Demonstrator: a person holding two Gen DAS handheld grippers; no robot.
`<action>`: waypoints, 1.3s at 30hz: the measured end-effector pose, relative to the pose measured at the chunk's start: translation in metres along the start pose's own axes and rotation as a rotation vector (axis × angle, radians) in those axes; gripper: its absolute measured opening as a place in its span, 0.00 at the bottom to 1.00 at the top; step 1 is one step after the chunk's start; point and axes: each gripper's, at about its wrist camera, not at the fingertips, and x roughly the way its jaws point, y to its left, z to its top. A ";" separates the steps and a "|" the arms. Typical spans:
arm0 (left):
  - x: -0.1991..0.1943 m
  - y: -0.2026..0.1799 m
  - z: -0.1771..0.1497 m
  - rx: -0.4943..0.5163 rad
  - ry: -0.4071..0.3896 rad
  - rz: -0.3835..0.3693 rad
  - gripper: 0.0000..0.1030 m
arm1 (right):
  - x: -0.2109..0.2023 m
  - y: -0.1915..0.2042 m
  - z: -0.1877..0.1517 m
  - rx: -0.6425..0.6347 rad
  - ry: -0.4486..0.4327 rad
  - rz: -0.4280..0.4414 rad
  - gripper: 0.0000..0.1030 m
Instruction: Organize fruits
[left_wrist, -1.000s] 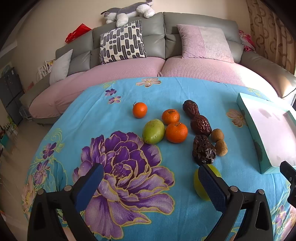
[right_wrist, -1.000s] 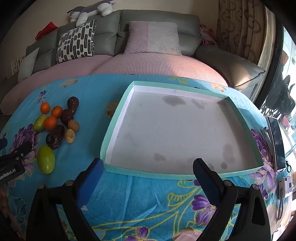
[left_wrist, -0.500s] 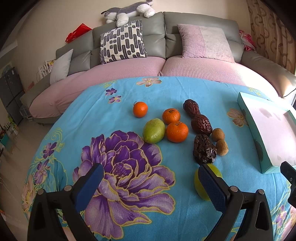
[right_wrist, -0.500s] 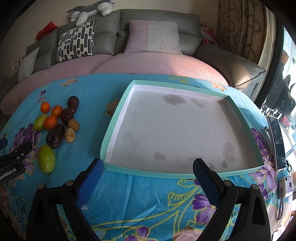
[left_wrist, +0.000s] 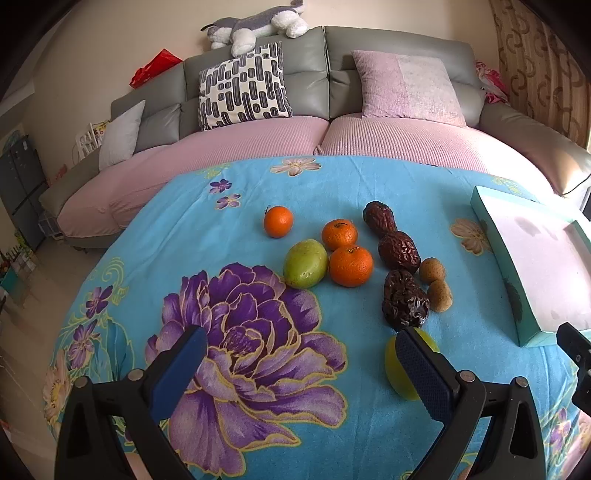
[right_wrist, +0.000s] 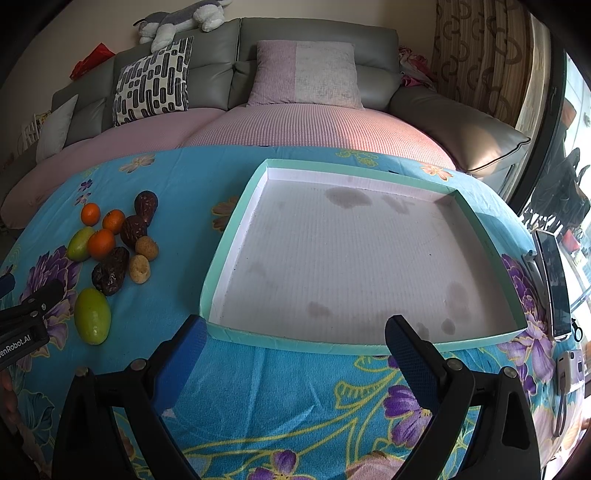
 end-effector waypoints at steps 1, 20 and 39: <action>0.000 -0.001 0.000 0.001 -0.001 0.000 1.00 | 0.000 0.000 0.000 0.000 0.000 0.000 0.95; -0.004 -0.004 0.003 0.013 -0.010 0.007 1.00 | -0.001 -0.001 0.000 0.009 0.000 0.005 0.95; -0.007 -0.001 0.005 0.003 -0.017 -0.004 1.00 | -0.009 -0.001 0.007 0.001 -0.009 -0.001 0.95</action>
